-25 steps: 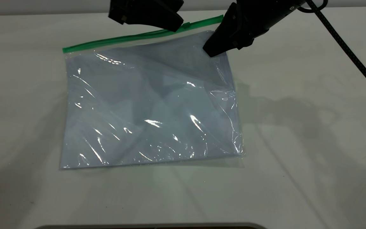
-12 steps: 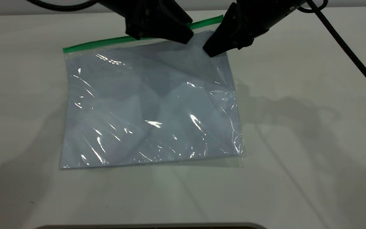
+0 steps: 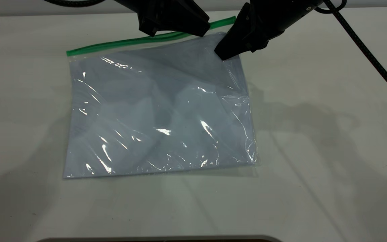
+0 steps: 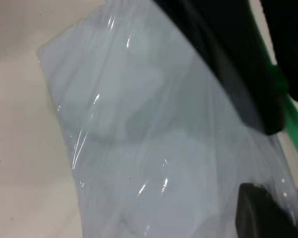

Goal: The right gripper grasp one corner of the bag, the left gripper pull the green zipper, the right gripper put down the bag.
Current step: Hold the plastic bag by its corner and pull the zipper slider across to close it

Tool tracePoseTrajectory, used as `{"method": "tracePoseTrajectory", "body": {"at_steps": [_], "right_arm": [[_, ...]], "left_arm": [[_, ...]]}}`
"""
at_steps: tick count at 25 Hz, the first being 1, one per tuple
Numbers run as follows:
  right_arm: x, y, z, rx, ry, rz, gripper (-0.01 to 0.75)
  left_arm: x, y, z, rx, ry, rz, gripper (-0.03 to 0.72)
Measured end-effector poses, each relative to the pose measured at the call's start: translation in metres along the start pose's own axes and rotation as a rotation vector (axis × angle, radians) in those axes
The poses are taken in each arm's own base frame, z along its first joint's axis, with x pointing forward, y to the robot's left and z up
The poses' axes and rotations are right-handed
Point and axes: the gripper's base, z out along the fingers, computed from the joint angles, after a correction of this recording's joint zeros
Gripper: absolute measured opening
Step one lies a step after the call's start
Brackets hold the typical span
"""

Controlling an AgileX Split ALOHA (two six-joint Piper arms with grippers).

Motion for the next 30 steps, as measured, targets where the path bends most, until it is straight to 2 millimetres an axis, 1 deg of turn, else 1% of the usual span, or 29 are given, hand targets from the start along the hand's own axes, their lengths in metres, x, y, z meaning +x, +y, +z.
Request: {"method": "tracePoseTrajectory", "body": {"at_steps": [2, 3, 9, 13, 23, 30], "right_arm": [[0.000, 0.000, 0.000, 0.000, 0.000, 0.001, 0.034], [0.000, 0.000, 0.000, 0.000, 0.000, 0.001, 0.034], [-0.001, 0.000, 0.000, 0.003, -0.013, 0.028, 0.034], [-0.001, -0.003, -0.002, 0.006, -0.025, 0.072, 0.034], [0.012, -0.025, -0.020, 0.018, -0.083, 0.201, 0.034], [0.026, -0.044, -0.037, 0.053, -0.102, 0.266, 0.034]], "left_arm": [[0.000, 0.000, 0.000, -0.004, 0.003, 0.002, 0.058], [0.000, 0.000, 0.000, -0.006, 0.004, 0.002, 0.051], [0.001, 0.002, 0.000, -0.021, 0.010, -0.001, 0.049], [0.005, 0.006, -0.006, -0.033, 0.009, -0.011, 0.049], [0.023, 0.019, -0.030, -0.087, 0.021, -0.047, 0.049], [0.044, 0.025, -0.051, -0.098, 0.098, -0.116, 0.049]]}}
